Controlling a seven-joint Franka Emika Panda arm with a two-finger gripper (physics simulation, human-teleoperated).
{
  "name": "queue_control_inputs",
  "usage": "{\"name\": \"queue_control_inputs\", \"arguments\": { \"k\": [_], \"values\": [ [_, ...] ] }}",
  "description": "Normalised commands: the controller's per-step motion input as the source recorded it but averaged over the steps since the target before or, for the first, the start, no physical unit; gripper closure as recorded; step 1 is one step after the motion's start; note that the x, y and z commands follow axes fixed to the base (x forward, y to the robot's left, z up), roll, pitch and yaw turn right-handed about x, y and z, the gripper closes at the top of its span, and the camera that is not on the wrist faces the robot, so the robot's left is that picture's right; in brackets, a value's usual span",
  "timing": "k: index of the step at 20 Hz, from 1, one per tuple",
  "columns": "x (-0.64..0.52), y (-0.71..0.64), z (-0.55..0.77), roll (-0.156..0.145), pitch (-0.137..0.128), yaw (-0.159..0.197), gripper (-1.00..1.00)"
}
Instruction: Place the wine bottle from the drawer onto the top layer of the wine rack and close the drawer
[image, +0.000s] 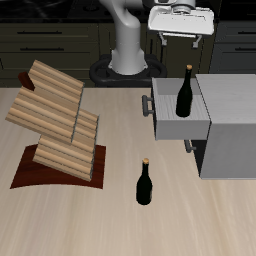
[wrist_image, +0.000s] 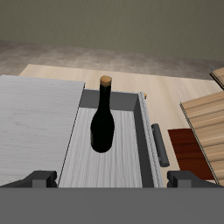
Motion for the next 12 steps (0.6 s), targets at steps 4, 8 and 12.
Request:
{"name": "queue_control_inputs", "arguments": {
  "k": [4,8,12],
  "values": [
    [0.02,-0.07,0.06,-0.049,-0.156,0.027,-1.0],
    [0.16,-0.11,0.01,-0.032,-0.089,0.033,-1.0],
    [0.14,-0.03,0.0,-0.005,-0.04,0.017,-1.0]
  ]
}}
